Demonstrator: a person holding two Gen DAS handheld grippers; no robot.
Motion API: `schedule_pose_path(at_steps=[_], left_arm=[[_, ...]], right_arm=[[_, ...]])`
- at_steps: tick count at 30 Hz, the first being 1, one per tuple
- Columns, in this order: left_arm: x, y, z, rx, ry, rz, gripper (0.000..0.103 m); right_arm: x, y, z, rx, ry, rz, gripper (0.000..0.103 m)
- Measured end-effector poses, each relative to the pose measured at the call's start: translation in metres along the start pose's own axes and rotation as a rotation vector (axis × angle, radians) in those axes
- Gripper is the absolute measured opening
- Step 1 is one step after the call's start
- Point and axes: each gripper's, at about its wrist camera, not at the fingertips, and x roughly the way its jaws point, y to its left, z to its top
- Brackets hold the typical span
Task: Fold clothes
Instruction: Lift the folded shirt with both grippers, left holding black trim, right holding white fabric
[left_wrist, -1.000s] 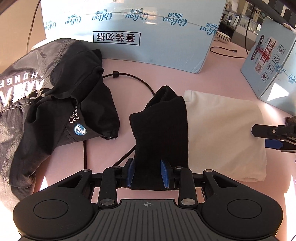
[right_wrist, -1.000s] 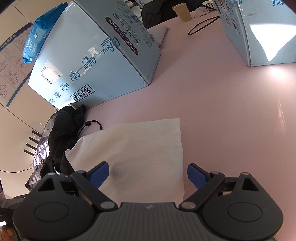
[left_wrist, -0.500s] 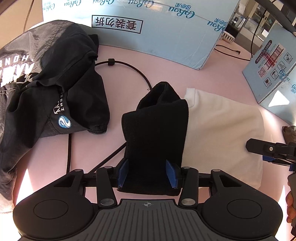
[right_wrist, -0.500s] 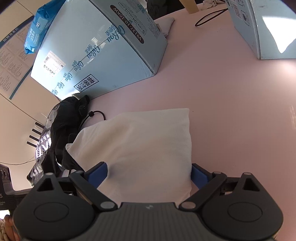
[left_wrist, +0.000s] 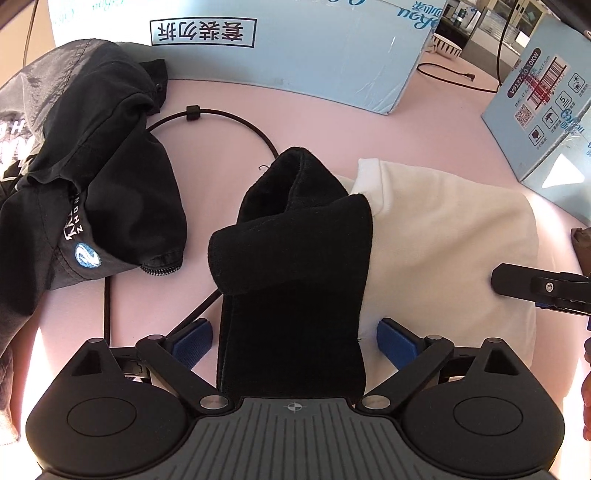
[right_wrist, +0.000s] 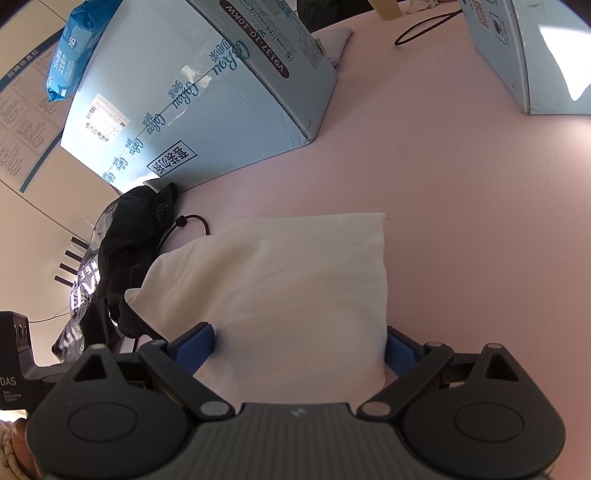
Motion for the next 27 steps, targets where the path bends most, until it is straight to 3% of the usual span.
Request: schedule_pose_path(at_steps=[3, 8, 10, 11, 15, 19, 27], left_arm=[[-0.001, -0.006, 0.002, 0.0, 0.002, 0.01, 0.083], [-0.003, -0.014, 0.006, 0.001, 0.015, -0.026, 0.042], [-0.003, -0.017, 0.008, 0.0, 0.024, -0.033, 0.037], [-0.002, -0.019, 0.009, 0.001, 0.026, -0.033, 0.035], [-0.003, -0.023, 0.009, 0.009, 0.022, -0.031, 0.03], [-0.003, -0.025, 0.009, 0.009, 0.013, -0.032, 0.028], [-0.02, -0.027, 0.012, 0.017, -0.043, -0.055, 0.023]], right_arm=[[0.001, 0.0, 0.001, 0.004, 0.001, -0.002, 0.097], [0.0, 0.0, 0.003, 0.022, 0.001, -0.004, 0.097], [-0.001, 0.001, 0.003, 0.019, -0.003, -0.005, 0.093], [-0.002, 0.002, 0.002, 0.011, -0.008, -0.01, 0.09], [-0.005, 0.003, -0.001, -0.015, -0.028, -0.039, 0.064], [-0.008, 0.005, -0.002, -0.035, -0.045, -0.035, 0.05], [-0.025, 0.025, 0.004, -0.096, -0.099, 0.001, 0.04]])
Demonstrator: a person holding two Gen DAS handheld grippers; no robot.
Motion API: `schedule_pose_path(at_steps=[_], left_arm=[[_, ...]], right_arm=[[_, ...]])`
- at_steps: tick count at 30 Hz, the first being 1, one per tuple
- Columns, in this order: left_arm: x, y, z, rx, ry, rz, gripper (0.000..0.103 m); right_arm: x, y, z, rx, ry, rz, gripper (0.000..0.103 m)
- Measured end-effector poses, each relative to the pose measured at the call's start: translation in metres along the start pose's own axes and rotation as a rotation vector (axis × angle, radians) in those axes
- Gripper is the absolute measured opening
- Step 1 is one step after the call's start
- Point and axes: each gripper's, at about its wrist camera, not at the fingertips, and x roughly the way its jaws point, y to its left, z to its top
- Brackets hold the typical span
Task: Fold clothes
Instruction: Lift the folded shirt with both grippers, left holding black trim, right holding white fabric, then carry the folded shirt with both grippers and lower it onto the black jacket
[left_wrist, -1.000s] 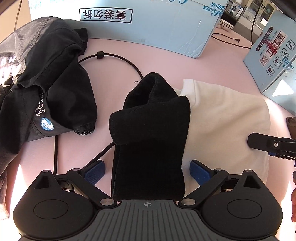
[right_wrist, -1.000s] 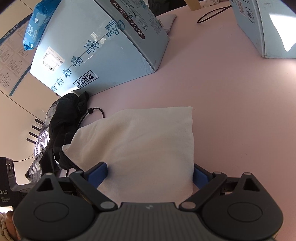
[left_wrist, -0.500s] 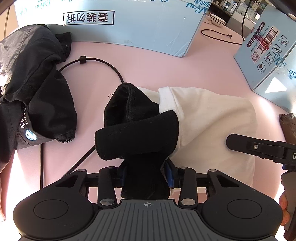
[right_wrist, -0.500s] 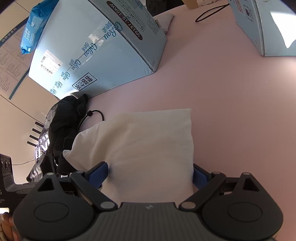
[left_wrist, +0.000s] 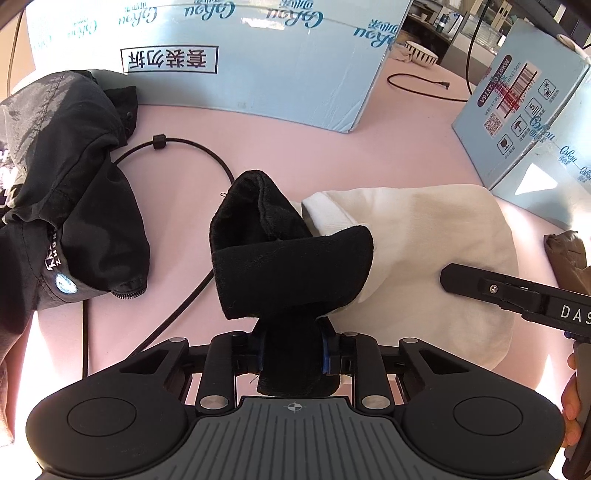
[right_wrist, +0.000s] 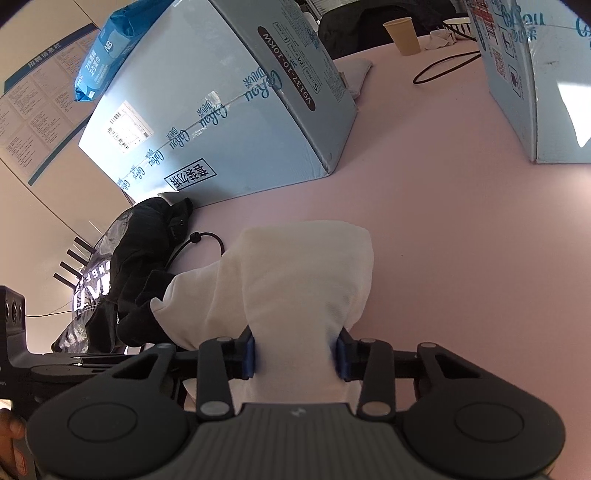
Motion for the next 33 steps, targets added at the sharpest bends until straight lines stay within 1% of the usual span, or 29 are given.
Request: schedule_pose_path(at_steps=[3, 9, 14, 18, 21, 23, 27, 28, 30, 32, 33], left_arm=[[-0.015, -0.001, 0.002, 0.0, -0.039, -0.017, 0.023], [-0.058, 0.004, 0.007, -0.011, -0.148, -0.042, 0.023], [-0.099, 0.017, 0.011, -0.047, -0.26, -0.041, 0.023], [-0.132, 0.04, 0.013, -0.111, -0.348, -0.023, 0.023], [-0.16, 0.066, 0.012, -0.175, -0.426, 0.011, 0.023], [-0.181, 0.088, 0.009, -0.225, -0.485, 0.043, 0.023], [-0.217, 0.127, 0.001, -0.301, -0.579, 0.135, 0.023], [-0.226, 0.139, -0.002, -0.324, -0.598, 0.159, 0.023], [-0.237, 0.159, -0.006, -0.361, -0.616, 0.198, 0.024], [-0.239, 0.184, -0.008, -0.4, -0.602, 0.241, 0.024], [-0.234, 0.194, -0.007, -0.414, -0.582, 0.248, 0.024]], right_arm=[[-0.011, 0.01, 0.005, -0.023, -0.028, 0.021, 0.039], [-0.039, 0.037, 0.02, -0.076, -0.099, 0.074, 0.038], [-0.058, 0.079, 0.046, -0.183, -0.149, 0.139, 0.038], [-0.061, 0.125, 0.066, -0.297, -0.166, 0.198, 0.038], [-0.055, 0.171, 0.081, -0.399, -0.164, 0.252, 0.038], [-0.048, 0.209, 0.09, -0.473, -0.161, 0.3, 0.038], [-0.032, 0.275, 0.097, -0.572, -0.15, 0.396, 0.038], [-0.025, 0.294, 0.099, -0.586, -0.144, 0.435, 0.038], [-0.006, 0.32, 0.1, -0.589, -0.116, 0.498, 0.038], [0.02, 0.34, 0.102, -0.575, -0.068, 0.542, 0.038], [0.033, 0.343, 0.102, -0.563, -0.044, 0.546, 0.038]])
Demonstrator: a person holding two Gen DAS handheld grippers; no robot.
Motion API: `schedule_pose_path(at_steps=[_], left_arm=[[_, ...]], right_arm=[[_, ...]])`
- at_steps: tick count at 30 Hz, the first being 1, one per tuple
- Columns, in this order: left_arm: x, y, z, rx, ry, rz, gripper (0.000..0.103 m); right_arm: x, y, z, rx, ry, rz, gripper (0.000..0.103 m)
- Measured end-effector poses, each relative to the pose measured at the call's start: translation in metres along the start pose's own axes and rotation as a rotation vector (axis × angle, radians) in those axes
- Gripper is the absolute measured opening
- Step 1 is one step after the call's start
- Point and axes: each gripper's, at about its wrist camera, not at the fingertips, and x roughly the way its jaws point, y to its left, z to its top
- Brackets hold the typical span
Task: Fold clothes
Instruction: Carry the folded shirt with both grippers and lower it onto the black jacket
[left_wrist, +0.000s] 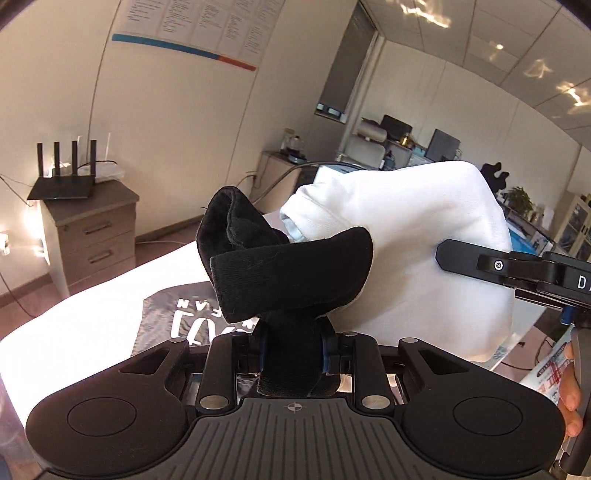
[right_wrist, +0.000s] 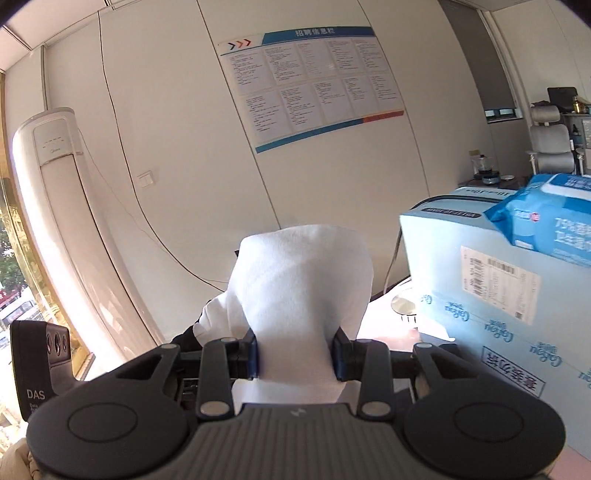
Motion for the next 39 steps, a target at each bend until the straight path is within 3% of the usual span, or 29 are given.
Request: schedule_pose_path(at_steps=[2, 8, 11, 18, 20, 22, 23, 24, 25, 26, 27, 29, 33, 36, 39], left_arm=[[0.024, 0.015, -0.001, -0.014, 0.056, 0.025, 0.024], [0.106, 0.026, -0.027, 0.015, 0.209, 0.07, 0.024], [0.136, 0.03, -0.038, -0.002, 0.27, 0.081, 0.024], [0.162, 0.033, -0.044, 0.005, 0.311, 0.109, 0.026], [0.165, 0.035, -0.049, 0.005, 0.326, 0.117, 0.028], [0.166, 0.034, -0.05, 0.028, 0.328, 0.125, 0.03], [0.164, 0.032, -0.05, 0.04, 0.327, 0.127, 0.037], [0.162, 0.031, -0.049, 0.05, 0.324, 0.131, 0.045], [0.157, 0.031, -0.048, 0.057, 0.316, 0.148, 0.067], [0.15, 0.031, -0.048, 0.062, 0.303, 0.177, 0.088], [0.144, 0.031, -0.046, 0.063, 0.283, 0.199, 0.091], [0.13, 0.031, -0.043, 0.066, 0.253, 0.231, 0.095], [0.097, 0.017, -0.035, 0.092, 0.215, 0.259, 0.097], [0.076, -0.019, -0.03, 0.182, 0.196, 0.228, 0.098], [0.059, -0.078, -0.03, 0.342, 0.171, 0.2, 0.102]], right_arm=[[0.036, -0.017, -0.005, 0.061, 0.06, 0.012, 0.038], [0.103, -0.086, -0.043, 0.195, 0.208, -0.076, 0.038], [0.119, -0.111, -0.06, 0.229, 0.254, -0.125, 0.038], [0.132, -0.146, -0.087, 0.31, 0.286, -0.16, 0.042], [0.136, -0.148, -0.092, 0.306, 0.294, -0.177, 0.046], [0.136, -0.15, -0.097, 0.336, 0.28, -0.18, 0.059], [0.134, -0.15, -0.096, 0.352, 0.268, -0.187, 0.063], [0.133, -0.15, -0.094, 0.359, 0.254, -0.194, 0.073], [0.127, -0.147, -0.09, 0.359, 0.227, -0.203, 0.086], [0.127, -0.145, -0.084, 0.35, 0.204, -0.211, 0.091], [0.119, -0.14, -0.079, 0.327, 0.167, -0.227, 0.097], [0.089, -0.128, -0.07, 0.252, 0.063, -0.289, 0.098], [0.041, -0.109, -0.063, 0.163, -0.031, -0.402, 0.1], [-0.008, -0.093, -0.069, 0.116, -0.072, -0.464, 0.101], [-0.06, -0.078, -0.085, 0.112, -0.092, -0.491, 0.101]])
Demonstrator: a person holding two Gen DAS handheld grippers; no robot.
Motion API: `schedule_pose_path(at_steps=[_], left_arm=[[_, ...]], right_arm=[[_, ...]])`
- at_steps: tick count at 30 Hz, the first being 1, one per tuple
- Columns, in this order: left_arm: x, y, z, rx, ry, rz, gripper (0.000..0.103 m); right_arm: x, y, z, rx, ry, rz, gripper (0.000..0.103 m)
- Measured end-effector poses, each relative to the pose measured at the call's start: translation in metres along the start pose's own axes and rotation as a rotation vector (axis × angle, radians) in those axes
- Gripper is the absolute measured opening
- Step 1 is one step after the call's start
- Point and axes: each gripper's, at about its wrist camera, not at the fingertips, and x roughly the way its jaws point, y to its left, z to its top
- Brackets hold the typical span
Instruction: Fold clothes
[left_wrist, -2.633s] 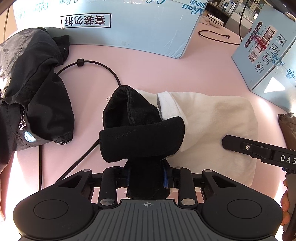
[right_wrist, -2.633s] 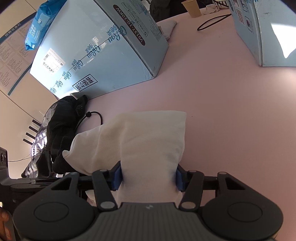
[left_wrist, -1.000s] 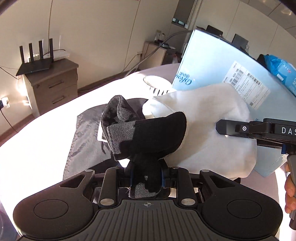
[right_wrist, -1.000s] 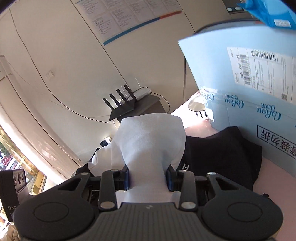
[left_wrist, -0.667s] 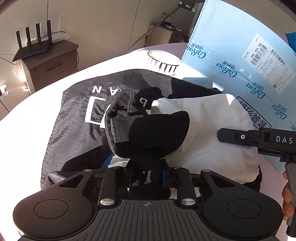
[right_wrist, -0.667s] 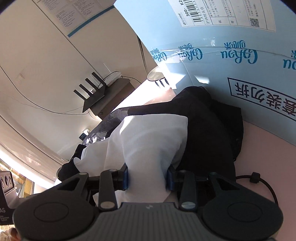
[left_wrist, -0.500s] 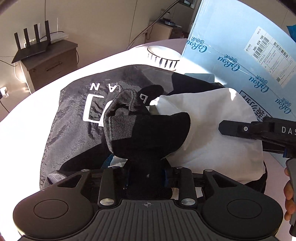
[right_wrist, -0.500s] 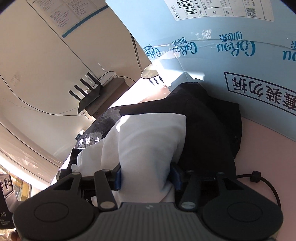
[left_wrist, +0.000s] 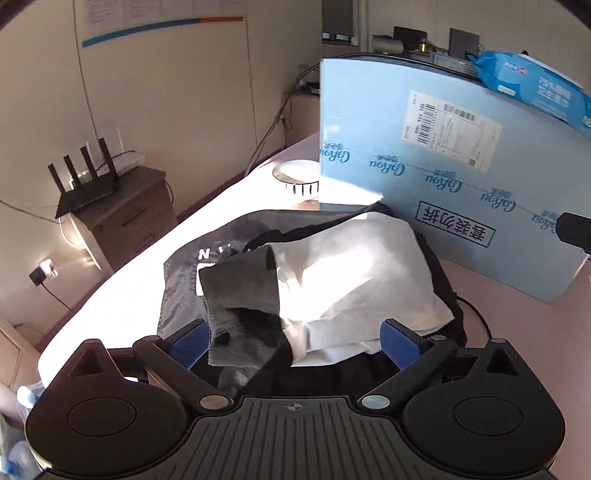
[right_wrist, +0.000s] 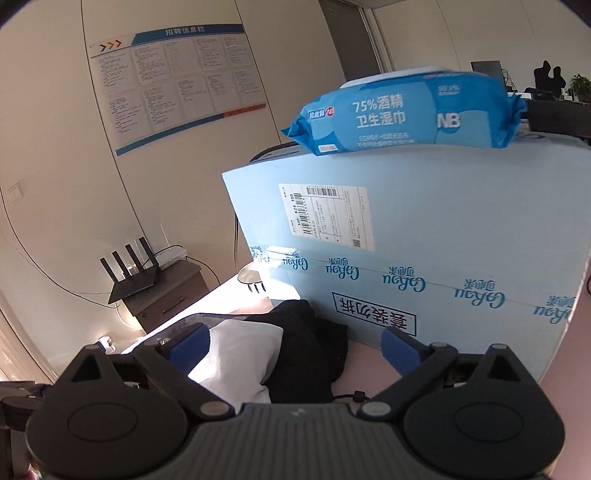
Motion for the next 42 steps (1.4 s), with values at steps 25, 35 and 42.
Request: schedule_pose_path(at_steps=[25, 35, 42], left_arm=[[-0.006, -0.284, -0.05, 0.345, 0.28, -0.435, 0.103], [0.008, -0.255, -0.096, 0.329, 0.392, -0.34, 0.103], [0.006, -0.244, -0.099, 0.315, 0.388, -0.315, 0.103]], right_arm=[[-0.242, -0.129, -0.17, 0.426, 0.047, -0.531, 0.101], [-0.178, -0.113, -0.152, 0.272, 0.174, -0.547, 0.1], [-0.169, -0.125, -0.158, 0.339, 0.203, -0.563, 0.1]])
